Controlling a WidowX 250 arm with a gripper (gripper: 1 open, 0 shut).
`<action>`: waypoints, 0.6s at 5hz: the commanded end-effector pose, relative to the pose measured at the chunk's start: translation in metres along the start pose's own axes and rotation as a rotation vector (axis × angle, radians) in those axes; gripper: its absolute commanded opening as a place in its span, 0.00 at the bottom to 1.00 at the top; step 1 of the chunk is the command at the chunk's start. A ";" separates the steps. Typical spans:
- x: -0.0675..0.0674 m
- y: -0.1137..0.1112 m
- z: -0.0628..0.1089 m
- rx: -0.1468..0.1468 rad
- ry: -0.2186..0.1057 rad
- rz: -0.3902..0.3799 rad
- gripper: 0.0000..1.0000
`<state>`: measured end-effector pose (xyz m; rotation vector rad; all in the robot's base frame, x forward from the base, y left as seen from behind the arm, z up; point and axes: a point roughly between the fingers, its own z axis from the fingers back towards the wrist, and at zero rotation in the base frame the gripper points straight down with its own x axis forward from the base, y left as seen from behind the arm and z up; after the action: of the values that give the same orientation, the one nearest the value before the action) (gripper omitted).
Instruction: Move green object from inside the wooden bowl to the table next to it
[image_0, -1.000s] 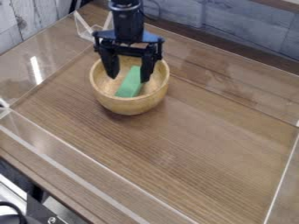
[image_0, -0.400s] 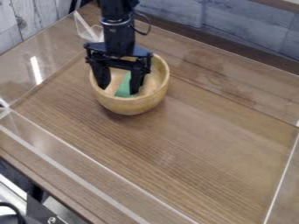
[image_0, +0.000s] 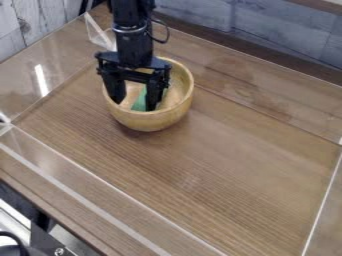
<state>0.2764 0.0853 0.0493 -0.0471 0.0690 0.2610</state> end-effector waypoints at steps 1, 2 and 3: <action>0.012 -0.010 0.013 -0.003 -0.059 0.016 1.00; 0.014 -0.014 0.004 -0.005 -0.058 -0.035 1.00; 0.017 -0.014 -0.004 -0.005 -0.058 -0.081 1.00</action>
<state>0.2847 0.0752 0.0313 -0.0578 0.0651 0.1982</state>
